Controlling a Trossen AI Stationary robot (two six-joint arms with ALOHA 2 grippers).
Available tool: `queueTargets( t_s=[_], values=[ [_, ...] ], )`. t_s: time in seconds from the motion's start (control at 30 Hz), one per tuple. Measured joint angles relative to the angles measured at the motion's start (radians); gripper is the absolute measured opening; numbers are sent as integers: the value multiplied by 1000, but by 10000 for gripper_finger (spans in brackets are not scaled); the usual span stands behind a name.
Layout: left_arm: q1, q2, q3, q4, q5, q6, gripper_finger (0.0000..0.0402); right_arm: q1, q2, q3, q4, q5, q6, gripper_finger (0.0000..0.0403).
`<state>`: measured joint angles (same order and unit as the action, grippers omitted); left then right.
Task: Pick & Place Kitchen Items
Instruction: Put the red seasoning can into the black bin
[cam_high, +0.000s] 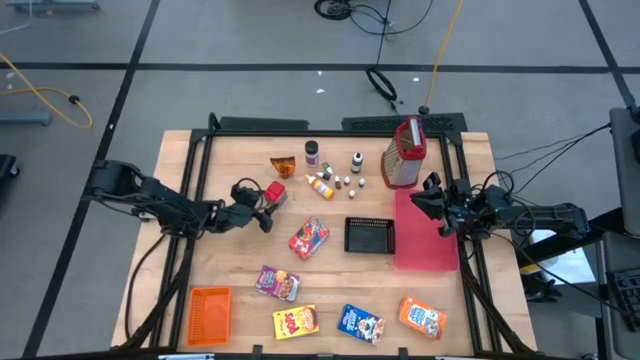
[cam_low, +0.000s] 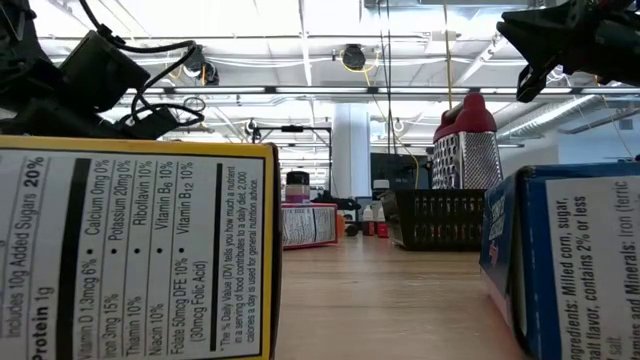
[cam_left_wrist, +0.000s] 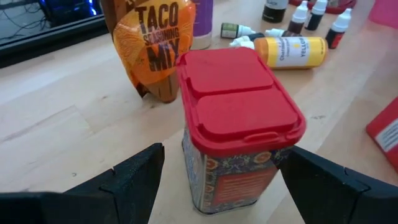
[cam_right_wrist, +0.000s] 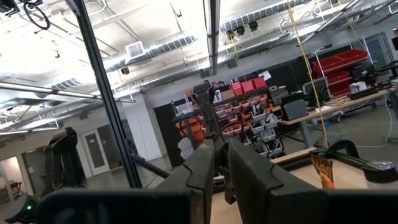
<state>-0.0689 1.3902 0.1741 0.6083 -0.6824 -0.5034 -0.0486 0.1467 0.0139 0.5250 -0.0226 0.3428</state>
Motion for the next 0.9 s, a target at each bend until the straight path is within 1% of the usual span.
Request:
queueTargets(
  t_s=[0.13, 0.23, 0.33, 0.57, 0.6, 0.9],
  values=[
    [1, 12, 0, 3, -4, -32, 318, 0, 0, 0, 0, 0, 0, 43],
    [2, 12, 0, 4, -9, -51, 304, 0, 0, 0, 0, 0, 0, 43],
    [2, 11, 0, 4, -8, -52, 271, 0, 0, 0, 0, 0, 0, 43],
    [2, 11, 1, 4, -11, -52, 162, 0, 0, 0, -5, 0, 0, 43],
    [2, 11, 1, 4, -11, -52, 153, 0, 0, 0, -6, 0, 0, 43],
    [2, 10, 1, 4, 11, -34, 153, 0, 0, 0, -7, 0, 0, 43]
  ],
)
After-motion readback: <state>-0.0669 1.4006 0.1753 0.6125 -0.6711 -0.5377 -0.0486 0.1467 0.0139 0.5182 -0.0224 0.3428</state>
